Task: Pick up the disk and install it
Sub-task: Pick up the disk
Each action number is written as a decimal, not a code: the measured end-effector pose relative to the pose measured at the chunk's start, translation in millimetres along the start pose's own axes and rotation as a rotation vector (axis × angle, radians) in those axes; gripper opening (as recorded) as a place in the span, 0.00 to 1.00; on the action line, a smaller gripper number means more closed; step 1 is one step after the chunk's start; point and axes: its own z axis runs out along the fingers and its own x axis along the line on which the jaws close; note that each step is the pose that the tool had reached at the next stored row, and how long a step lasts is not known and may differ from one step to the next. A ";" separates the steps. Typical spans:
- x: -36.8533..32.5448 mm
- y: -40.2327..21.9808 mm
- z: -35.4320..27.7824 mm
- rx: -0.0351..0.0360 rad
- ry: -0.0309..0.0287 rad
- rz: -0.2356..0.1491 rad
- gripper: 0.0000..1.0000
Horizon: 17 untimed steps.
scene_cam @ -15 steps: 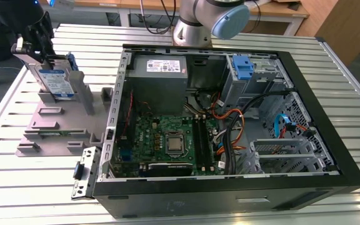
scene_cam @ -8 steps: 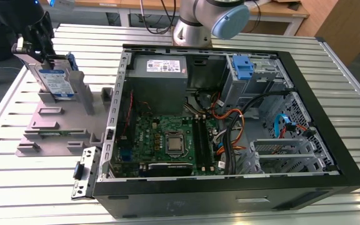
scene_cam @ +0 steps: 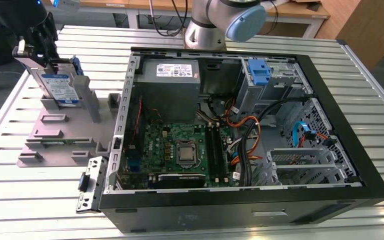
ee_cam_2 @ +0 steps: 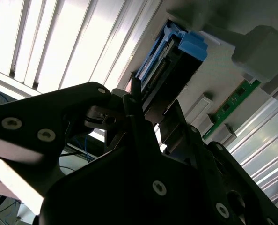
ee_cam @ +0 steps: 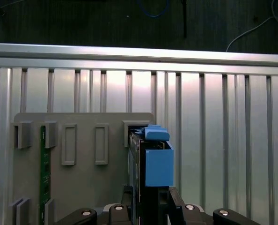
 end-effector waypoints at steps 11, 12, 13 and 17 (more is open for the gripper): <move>0.1 0.0 0.8 -0.0001 0.0000 0.000 0.35; 0.1 0.0 0.8 0.0000 0.0000 0.000 0.35; 0.1 0.0 0.8 0.0000 0.0000 0.000 0.35; 0.1 0.0 0.9 -0.0001 0.0000 0.000 0.35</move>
